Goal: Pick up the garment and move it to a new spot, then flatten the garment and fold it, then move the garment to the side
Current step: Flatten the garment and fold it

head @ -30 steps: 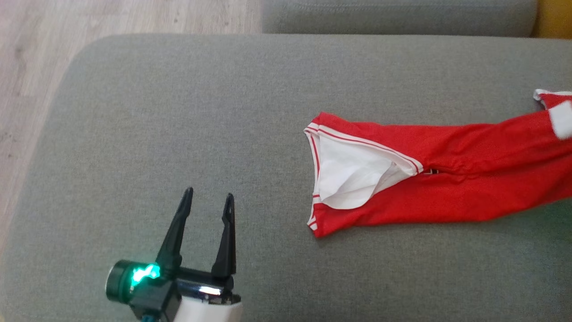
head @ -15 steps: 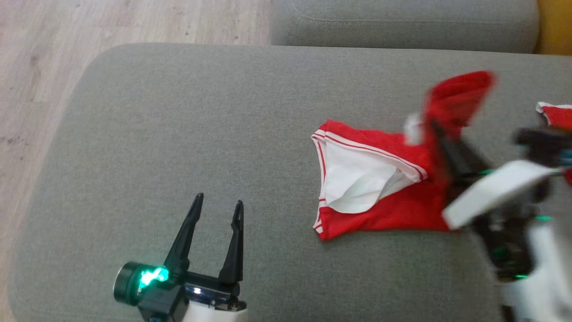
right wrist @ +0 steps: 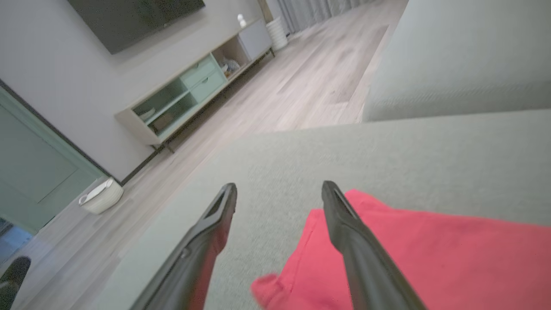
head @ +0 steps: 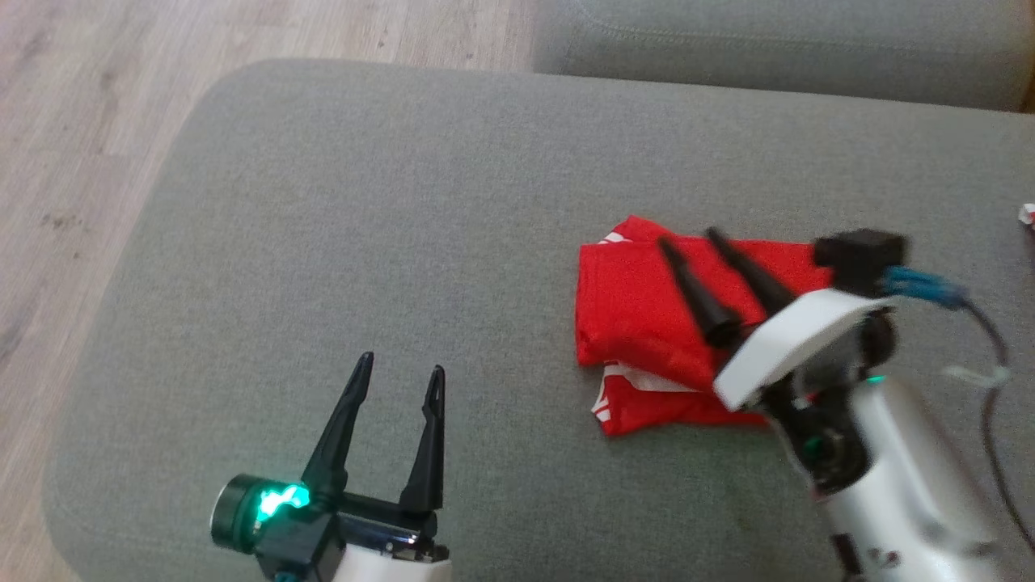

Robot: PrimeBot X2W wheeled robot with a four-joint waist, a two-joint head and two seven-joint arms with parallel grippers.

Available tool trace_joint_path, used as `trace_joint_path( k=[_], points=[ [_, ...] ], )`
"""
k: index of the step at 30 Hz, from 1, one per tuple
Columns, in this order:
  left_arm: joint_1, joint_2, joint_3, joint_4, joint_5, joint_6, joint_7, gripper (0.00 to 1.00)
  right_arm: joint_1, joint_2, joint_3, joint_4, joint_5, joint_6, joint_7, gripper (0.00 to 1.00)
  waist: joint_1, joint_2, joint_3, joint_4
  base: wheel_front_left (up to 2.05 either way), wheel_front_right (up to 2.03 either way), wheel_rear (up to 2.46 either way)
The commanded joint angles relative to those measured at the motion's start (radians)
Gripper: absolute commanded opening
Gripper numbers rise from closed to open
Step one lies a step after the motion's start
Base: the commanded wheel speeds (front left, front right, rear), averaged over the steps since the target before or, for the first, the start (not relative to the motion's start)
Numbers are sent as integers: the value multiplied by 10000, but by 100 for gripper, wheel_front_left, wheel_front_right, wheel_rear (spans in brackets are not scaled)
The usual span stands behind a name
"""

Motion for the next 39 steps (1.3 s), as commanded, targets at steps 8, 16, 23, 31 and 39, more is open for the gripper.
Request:
trace_joint_path(
  k=[8, 16, 23, 31, 39],
  points=[
    [82, -122, 725, -181, -232, 175, -51, 100, 1057, -1098, -1710, -119, -242, 67, -2231, 100, 0, 0, -800, -503, 0, 0, 0],
    [415, -125, 1141, 333, -424, 264, -51, 100, 2488, -1772, -1047, 992, -1335, 67, -4908, 100, 0, 0, -1353, -836, 0, 0, 0],
    [629, -124, 1554, 1148, -364, 222, -51, 100, 3677, -1072, -1383, 1115, -2641, 67, -5412, 100, 0, 0, -1780, -1064, 0, 0, 0],
    [931, -126, 1935, 1526, -393, 208, -51, 100, 4710, -479, -1694, 681, -3136, 67, -5418, 100, 0, 0, -2070, -1294, 0, 0, 0],
    [1008, -126, 1949, 1616, -449, 212, -51, 100, 4881, -390, -1895, 544, -3255, 67, -5419, 100, 0, 0, -2061, -1267, 0, 0, 0]
  ],
)
